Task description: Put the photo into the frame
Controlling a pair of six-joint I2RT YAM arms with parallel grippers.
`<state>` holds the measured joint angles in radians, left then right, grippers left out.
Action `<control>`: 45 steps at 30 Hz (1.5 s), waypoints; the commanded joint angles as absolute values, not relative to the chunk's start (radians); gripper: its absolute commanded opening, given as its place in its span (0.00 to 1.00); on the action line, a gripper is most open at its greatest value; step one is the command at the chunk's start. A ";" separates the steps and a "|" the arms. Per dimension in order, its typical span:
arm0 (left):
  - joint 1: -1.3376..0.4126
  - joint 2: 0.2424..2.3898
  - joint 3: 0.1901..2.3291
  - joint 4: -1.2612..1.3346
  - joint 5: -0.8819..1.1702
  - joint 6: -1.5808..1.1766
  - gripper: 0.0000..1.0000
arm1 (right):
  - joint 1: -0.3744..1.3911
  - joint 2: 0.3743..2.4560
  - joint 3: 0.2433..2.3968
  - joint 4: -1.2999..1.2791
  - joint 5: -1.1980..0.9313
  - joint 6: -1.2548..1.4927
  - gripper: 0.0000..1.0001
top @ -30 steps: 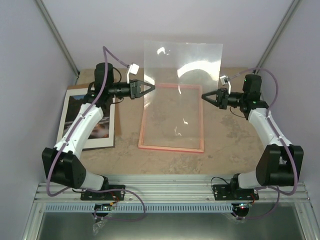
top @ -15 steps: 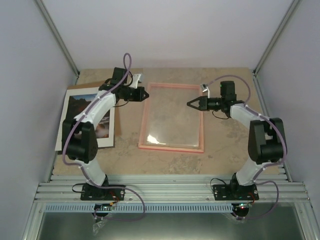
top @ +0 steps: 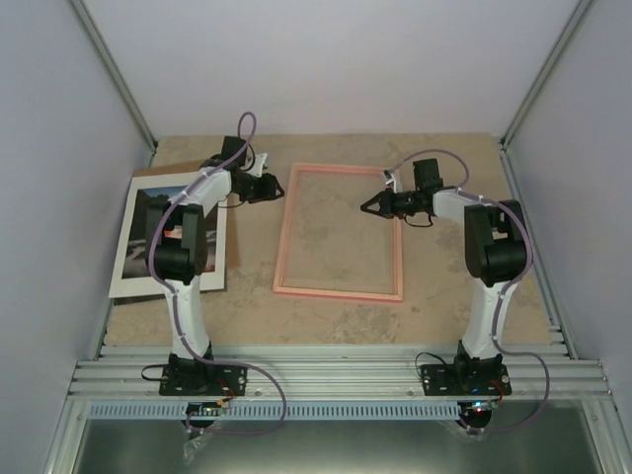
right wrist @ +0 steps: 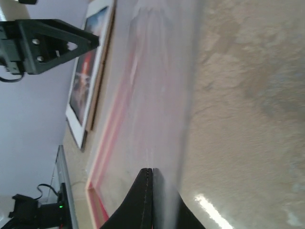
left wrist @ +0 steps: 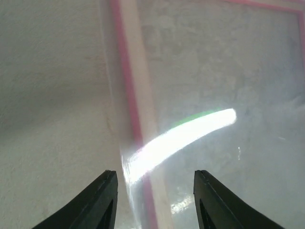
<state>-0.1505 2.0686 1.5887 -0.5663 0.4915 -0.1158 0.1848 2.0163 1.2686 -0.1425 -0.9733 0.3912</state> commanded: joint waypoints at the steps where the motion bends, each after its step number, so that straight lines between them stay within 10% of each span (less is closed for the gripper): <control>1: -0.104 2.120 1.610 -0.553 0.529 -0.146 0.48 | 0.186 2.110 1.352 -0.264 -0.923 0.318 0.01; 28: -0.063 1.916 1.420 -0.592 0.664 0.065 0.63 | 0.153 1.902 1.040 -0.097 -0.909 0.307 0.00; 45: -0.063 1.984 1.282 -0.527 0.669 -0.050 0.53 | 0.130 1.975 1.043 -0.155 -0.922 0.308 0.00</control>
<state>-0.0650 1.9560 1.2808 -0.5388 0.6598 -0.0444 0.1455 1.9194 0.9966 -0.1219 -0.9005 0.3107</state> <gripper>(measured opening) 0.543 0.020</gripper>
